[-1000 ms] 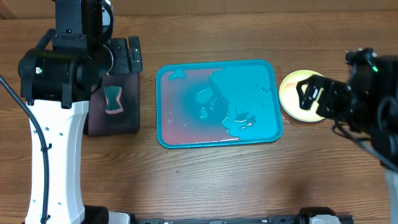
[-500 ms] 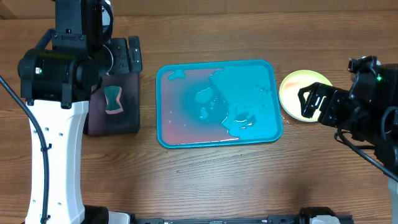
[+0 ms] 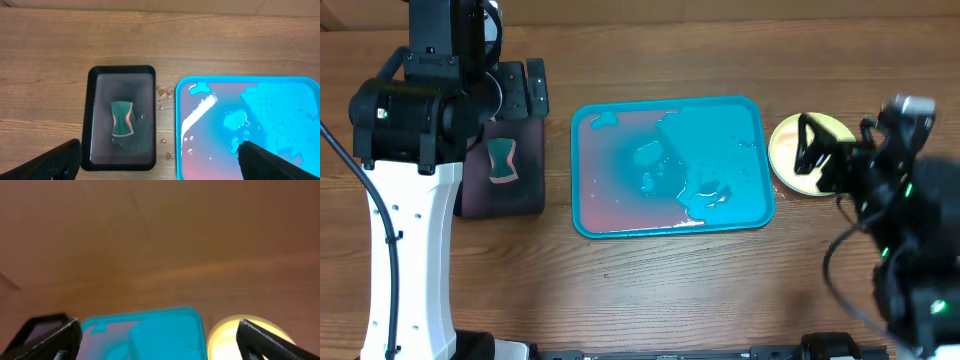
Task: Clean dirty plates on tray and stack at the side
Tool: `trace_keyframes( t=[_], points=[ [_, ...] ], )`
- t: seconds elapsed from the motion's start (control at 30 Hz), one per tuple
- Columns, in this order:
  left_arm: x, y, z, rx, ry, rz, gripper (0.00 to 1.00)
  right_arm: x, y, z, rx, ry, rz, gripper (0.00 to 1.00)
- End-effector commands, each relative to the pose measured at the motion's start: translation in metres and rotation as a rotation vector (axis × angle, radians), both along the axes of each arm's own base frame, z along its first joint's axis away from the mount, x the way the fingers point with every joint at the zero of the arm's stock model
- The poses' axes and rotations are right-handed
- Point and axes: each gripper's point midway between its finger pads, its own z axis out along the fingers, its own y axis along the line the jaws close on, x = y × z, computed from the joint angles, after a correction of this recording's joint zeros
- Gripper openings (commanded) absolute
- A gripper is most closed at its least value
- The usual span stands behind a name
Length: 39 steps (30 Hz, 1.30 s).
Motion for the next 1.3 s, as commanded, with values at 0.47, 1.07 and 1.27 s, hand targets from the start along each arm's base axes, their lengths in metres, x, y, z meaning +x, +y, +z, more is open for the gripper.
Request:
trace_keyframes(
  t=[0.47, 1.07, 1.27],
  points=[
    [0.0, -0.003, -0.001, -0.008, 0.003, -0.007, 1.0, -0.045, 0.001, -0.161, -0.016, -0.213, 0.015, 1.0],
    [0.0, -0.003, -0.001, -0.008, 0.003, -0.007, 1.0, -0.051, 0.001, -0.168, -0.013, -0.238, 0.015, 1.0],
    [0.0, -0.003, -0.001, -0.008, 0.003, -0.007, 1.0, -0.051, 0.001, -0.168, -0.013, -0.238, 0.015, 1.0]
  ],
)
